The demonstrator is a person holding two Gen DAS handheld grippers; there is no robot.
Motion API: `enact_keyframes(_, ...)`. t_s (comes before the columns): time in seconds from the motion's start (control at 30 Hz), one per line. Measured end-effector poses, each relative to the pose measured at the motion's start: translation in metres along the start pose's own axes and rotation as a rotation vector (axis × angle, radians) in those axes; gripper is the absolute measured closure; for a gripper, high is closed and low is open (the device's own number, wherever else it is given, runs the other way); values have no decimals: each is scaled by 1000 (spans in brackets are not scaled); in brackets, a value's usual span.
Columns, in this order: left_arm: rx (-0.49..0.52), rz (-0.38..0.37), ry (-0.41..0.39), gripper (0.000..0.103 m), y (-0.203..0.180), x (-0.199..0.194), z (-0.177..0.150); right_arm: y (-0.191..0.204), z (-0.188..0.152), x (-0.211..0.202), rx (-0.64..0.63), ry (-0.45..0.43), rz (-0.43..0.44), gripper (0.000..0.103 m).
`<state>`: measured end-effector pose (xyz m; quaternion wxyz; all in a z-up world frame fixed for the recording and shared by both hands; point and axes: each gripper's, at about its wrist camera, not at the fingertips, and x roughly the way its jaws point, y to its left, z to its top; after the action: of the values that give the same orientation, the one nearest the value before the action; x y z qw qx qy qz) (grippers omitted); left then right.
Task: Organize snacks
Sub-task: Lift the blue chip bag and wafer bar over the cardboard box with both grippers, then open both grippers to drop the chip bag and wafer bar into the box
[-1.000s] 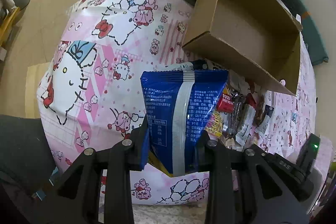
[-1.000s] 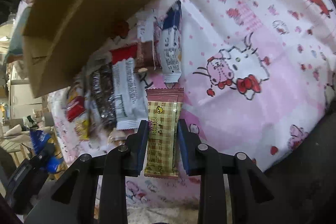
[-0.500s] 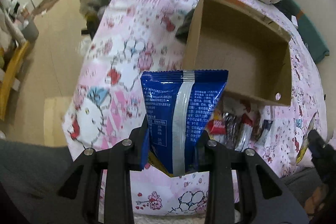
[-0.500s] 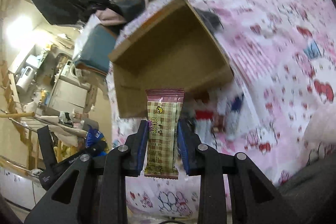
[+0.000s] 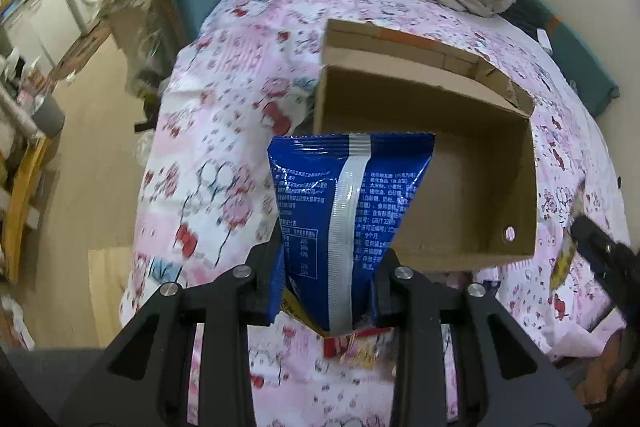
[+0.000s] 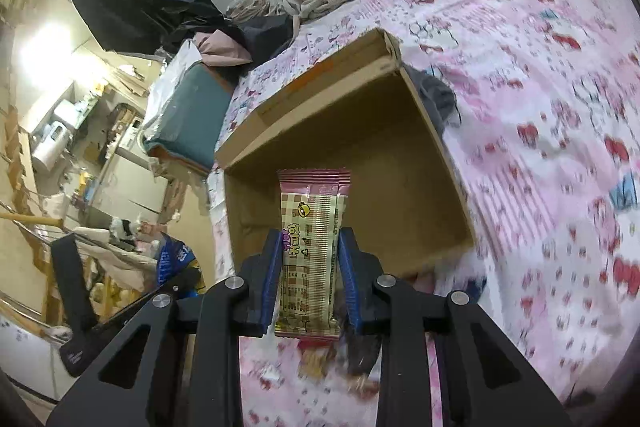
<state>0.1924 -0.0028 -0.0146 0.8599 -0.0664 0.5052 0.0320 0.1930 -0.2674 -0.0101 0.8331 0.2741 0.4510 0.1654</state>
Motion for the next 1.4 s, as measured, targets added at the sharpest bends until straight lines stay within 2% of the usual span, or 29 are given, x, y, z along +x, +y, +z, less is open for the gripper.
enact_keyframes(0.23, 94, 18, 6, 75, -29, 31, 26, -9, 31, 30, 7, -10, -23, 73)
enact_keyframes(0.4, 138, 11, -1, 75, -45, 47, 30, -27, 32, 47, 10, -9, -11, 73)
enact_keyframes(0.53, 163, 22, -8, 75, -55, 62, 32, -42, 32, 57, 42, 7, -39, 73)
enact_keyframes(0.7, 174, 37, 8, 75, -62, 78, 36, -46, 32, 70, 21, 25, -95, 73)
enact_keyframes(0.9, 204, 61, 5, 75, -67, 96, 32, -43, 26, 89, -16, 91, -149, 73)
enact_keyframes(1.4, 209, 80, 29, 74, -70, 112, 29, -43, 27, 95, 12, 127, -128, 72)
